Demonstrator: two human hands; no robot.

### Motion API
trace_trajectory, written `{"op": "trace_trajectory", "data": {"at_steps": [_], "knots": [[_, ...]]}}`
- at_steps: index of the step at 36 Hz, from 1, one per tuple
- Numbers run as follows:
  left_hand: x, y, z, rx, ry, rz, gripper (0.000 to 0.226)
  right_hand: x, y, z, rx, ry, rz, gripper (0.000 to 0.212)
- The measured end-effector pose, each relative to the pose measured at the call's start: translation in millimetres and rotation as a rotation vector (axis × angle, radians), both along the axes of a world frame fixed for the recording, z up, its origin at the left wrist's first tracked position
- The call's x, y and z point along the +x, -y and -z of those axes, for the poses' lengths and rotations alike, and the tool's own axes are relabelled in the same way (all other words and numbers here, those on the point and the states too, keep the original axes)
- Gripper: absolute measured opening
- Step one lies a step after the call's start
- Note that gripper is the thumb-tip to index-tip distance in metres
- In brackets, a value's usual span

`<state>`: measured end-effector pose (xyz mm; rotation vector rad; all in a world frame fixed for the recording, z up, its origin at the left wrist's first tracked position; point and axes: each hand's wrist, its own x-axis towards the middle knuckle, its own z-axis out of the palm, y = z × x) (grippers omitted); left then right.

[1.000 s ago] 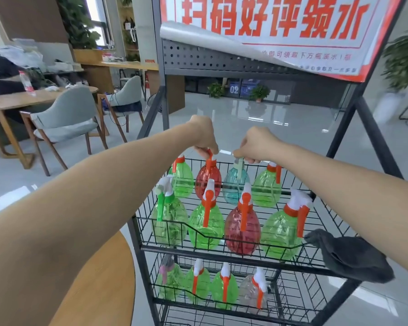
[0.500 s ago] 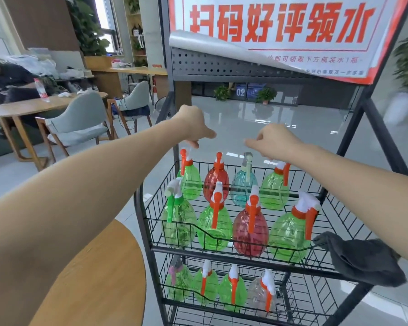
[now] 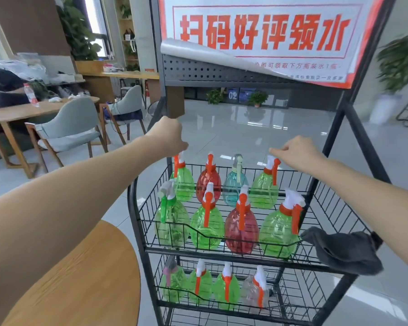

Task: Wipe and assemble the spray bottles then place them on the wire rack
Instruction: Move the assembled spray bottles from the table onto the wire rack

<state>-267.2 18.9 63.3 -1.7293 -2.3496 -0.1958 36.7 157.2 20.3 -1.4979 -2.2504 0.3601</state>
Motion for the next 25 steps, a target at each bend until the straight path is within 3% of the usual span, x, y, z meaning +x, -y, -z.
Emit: {"op": "trace_trajectory", "data": {"at_steps": [13, 19, 25], "knots": [[0, 17, -9, 0.098, -0.021, 0.02, 0.039, 6, 1, 13, -0.03, -0.021, -0.07, 0.06], [10, 29, -14, 0.146, 0.034, 0.026, 0.039, 12, 3, 18, -0.071, -0.133, -0.067, 0.064], [41, 63, -8, 0.322, 0.187, 0.091, 0.033, 29, 32, 2, -0.019, -0.179, -0.015, 0.067]]}}
